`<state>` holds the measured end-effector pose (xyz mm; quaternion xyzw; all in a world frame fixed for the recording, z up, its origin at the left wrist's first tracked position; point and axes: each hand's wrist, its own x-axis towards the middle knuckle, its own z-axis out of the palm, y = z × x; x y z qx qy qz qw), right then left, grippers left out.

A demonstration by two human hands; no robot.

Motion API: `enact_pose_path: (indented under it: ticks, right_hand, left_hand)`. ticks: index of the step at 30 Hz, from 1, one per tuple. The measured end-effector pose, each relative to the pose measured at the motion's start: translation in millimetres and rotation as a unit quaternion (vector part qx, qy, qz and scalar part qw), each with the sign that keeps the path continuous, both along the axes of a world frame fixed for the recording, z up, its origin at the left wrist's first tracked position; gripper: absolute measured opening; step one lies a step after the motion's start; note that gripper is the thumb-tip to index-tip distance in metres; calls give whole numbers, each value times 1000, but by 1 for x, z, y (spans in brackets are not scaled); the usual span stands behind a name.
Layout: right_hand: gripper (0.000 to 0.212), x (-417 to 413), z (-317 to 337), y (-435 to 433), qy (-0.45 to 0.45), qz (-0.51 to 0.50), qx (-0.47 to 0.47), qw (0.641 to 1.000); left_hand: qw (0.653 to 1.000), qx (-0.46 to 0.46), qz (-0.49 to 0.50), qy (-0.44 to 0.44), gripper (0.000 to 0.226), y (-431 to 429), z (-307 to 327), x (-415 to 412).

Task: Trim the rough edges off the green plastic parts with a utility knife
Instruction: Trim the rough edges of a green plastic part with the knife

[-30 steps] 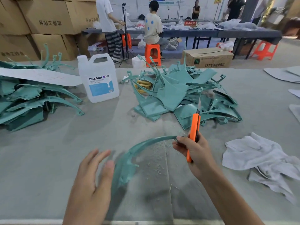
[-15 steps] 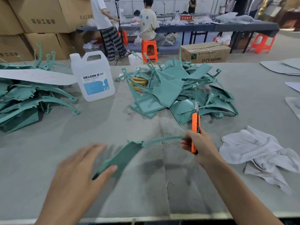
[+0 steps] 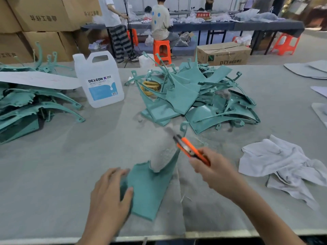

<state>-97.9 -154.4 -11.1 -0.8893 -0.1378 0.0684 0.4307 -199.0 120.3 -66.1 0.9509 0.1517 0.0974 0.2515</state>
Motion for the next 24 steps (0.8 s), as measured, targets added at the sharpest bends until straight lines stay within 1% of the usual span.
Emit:
enact_pose_path:
  ticks: [1, 2, 5, 7, 11, 14, 20, 24]
  right_hand:
    - [8, -8, -1, 1, -11, 26, -42, 999]
    - [9, -15, -2, 3, -21, 44, -77, 996]
    - [13, -27, -4, 9, -58, 59, -155, 984]
    - [20, -32, -4, 11, -75, 63, -193, 976]
    - [31, -42, 0, 11, -79, 80, -254, 961]
    - [33, -44, 1, 10, -78, 87, -292, 949]
    - [33, -45, 3, 10, -76, 93, -300, 946]
    - [34, -42, 1, 11, -86, 87, -326, 937]
  left_hand:
    - [1000, 5, -15, -8, 56, -7, 2, 2]
    - [999, 13, -29, -9, 67, -14, 1, 6]
    - [996, 68, -56, 26, 106, -34, -1, 21]
    - [992, 107, -53, 52, 120, -44, -4, 27]
    - [990, 127, -29, 51, 121, -48, -11, 33]
    - [990, 129, -28, 47, 121, -48, -14, 31]
    - [989, 135, -31, 53, 120, -49, -16, 27]
    - [988, 143, -34, 51, 119, -49, -18, 27]
